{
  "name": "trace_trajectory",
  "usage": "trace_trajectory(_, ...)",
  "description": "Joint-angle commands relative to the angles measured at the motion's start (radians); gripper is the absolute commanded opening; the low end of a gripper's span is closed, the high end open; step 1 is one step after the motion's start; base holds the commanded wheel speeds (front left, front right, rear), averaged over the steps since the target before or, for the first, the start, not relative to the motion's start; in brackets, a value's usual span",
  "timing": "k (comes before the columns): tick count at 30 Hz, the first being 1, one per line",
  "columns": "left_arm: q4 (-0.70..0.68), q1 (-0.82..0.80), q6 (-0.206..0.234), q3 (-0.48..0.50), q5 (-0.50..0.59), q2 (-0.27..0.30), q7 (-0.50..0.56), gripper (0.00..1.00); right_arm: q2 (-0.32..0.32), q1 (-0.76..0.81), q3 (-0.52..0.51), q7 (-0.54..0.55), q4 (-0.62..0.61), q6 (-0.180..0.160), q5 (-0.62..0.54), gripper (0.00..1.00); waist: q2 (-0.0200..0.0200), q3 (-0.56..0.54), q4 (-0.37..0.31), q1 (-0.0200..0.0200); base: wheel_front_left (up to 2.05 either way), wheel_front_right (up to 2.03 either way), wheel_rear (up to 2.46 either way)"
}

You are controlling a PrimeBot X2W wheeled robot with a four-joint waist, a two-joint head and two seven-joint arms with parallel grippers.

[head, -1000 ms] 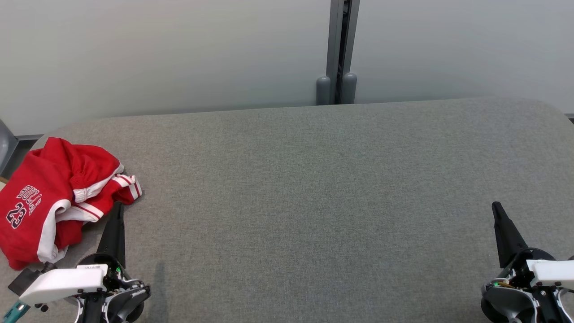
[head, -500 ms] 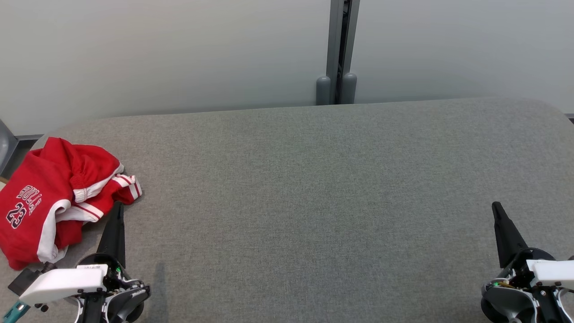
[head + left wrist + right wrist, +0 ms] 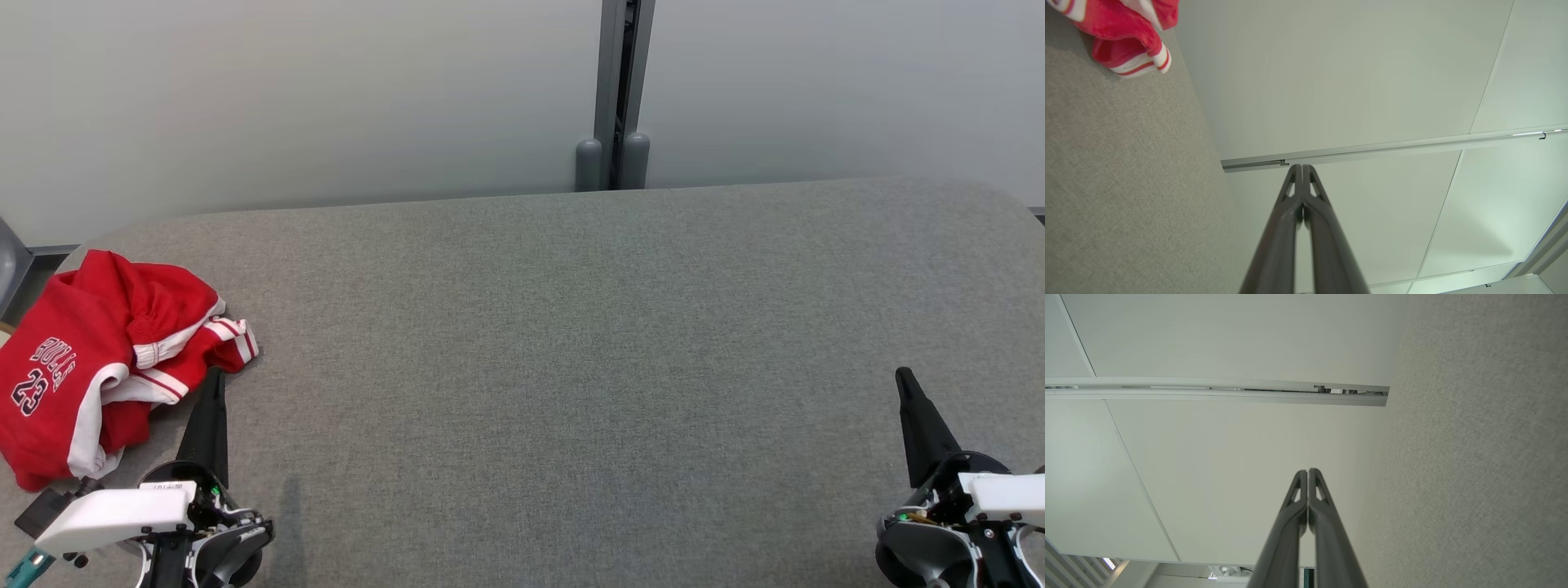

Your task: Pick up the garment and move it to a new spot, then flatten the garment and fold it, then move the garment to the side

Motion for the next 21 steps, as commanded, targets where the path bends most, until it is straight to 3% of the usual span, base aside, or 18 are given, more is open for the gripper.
trace_trajectory(1, -0.003, -0.013, -0.004, 0.003, -0.001, 0.005, 0.003, 0.00, -0.008, -0.008, -0.001, 0.003, -0.003, 0.000, 0.003, 0.00, -0.0001, 0.000, 0.000, 0.0000, 0.00, 0.00, 0.00)
trace_trajectory(8, -0.003, -0.013, -0.004, 0.003, -0.001, 0.005, 0.003, 0.00, -0.008, -0.008, -0.001, 0.003, -0.003, 0.000, 0.003, 0.00, -0.0001, 0.000, 0.000, 0.0000, 0.00, 0.00, 0.00)
trace_trajectory(9, 0.000, 0.000, 0.000, 0.000, 0.000, 0.000, 0.000, 1.00, 0.000, 0.000, 0.000, 0.000, 0.000, 0.000, 0.000, 1.00, -0.0001, 0.000, 0.000, 0.0000, 0.00, 0.00, 0.00)
trace_trajectory(21, 0.033, 0.031, 0.000, -0.018, 0.064, -0.004, -0.042, 1.00, -0.004, 0.030, 0.037, -0.042, 0.014, -0.001, -0.053, 1.00, -0.0001, 0.002, 0.000, 0.0000, 0.00, 0.00, 0.00)
